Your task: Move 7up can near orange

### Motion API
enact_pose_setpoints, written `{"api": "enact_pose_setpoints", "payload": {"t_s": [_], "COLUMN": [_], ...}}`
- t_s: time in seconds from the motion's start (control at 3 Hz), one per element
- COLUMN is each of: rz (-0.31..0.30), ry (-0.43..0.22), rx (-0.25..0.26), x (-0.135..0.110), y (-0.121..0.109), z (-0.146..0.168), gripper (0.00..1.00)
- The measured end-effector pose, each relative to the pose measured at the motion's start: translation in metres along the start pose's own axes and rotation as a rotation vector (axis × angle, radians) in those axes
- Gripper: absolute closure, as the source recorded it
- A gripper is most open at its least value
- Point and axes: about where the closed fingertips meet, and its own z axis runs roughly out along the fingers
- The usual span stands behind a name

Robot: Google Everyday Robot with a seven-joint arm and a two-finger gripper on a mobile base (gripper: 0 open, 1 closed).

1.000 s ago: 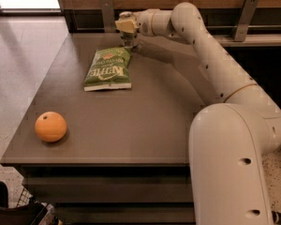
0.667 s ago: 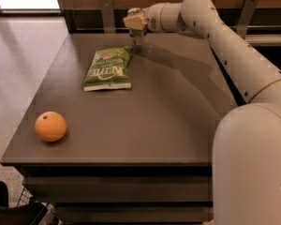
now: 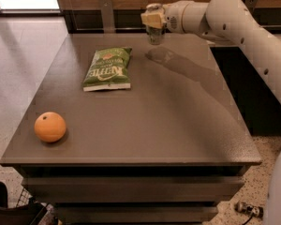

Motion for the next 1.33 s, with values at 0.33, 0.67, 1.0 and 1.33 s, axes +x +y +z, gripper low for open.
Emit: {"api": "enact_pose_setpoints", "payload": {"t_s": [0.33, 0.67, 1.0, 1.33], "rz": [0.009, 0.023, 0.035, 0.017], "ry": [-0.038, -0.069, -0.138, -0.184], "rx": [0.054, 0.113, 0.094, -0.012], "x": [-0.008, -0.008, -0.011, -0.024], "y": [0.002, 0.006, 0.022, 0.06], "z": [-0.045, -0.089, -0.124, -0.132], "gripper": [1.0, 1.0, 1.0, 1.0]}}
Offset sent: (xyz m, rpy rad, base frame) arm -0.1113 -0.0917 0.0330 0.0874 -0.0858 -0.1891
